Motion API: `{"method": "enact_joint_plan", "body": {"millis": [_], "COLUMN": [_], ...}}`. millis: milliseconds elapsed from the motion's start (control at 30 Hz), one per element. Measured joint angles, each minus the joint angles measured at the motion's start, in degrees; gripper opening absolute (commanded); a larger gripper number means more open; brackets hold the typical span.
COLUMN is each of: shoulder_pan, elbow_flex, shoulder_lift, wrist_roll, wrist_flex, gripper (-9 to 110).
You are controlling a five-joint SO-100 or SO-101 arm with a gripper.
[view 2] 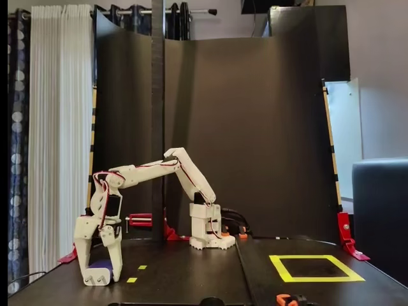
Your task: Grasp a block and put it in the designated area.
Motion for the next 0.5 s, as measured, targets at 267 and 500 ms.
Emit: {"method": "enact_joint_plan", "body": {"millis": [267, 500], "shoulder_pan": [-0.35, -2.37], "elbow_flex": [-0.18, 0.0], "shoulder_lift": [0.7, 5.1], "wrist_roll": [0.09, 2.02], "wrist_flex": [1.32, 6.06], "gripper": [24, 24]}}
